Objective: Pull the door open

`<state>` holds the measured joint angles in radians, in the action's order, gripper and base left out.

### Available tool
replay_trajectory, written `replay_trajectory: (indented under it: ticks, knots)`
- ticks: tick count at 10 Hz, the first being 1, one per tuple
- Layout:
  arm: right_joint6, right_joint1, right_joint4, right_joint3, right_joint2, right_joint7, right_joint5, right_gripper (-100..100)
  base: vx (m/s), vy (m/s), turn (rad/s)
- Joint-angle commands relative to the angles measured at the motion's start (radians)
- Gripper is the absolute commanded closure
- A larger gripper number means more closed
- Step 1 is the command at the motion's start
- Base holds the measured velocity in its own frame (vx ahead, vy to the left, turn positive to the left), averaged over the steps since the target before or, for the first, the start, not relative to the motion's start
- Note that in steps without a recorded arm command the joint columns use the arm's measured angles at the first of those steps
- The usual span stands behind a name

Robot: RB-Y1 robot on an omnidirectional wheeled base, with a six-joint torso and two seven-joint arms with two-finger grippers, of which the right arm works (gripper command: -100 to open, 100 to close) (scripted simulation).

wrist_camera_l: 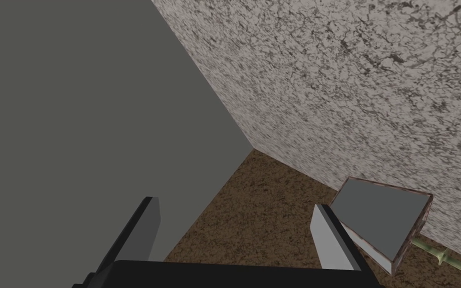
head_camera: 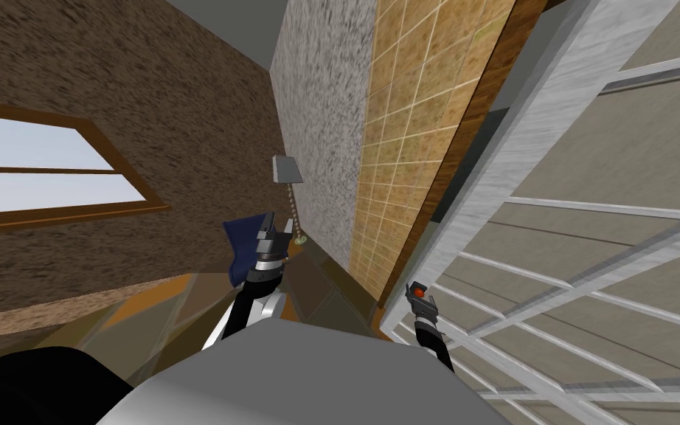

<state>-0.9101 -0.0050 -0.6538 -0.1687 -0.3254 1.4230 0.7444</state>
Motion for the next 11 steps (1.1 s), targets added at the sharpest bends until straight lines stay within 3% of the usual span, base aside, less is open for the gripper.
replay_trajectory:
  ticks: [1,2,7,11]
  knots:
    - [0.0,0.0,0.0,0.0,0.0,0.0,0.0,-100,0.006,0.003,-0.001]
    - [0.0,0.0,0.0,0.0,0.0,0.0,0.0,100,0.0,0.0,0.0]
    - [0.0,0.0,0.0,0.0,0.0,0.0,0.0,100,0.0,0.0,0.0]
    - [-0.005,0.018,-0.022,-0.051,-0.023,0.043,-0.025,100,-0.184,-0.009,0.076]
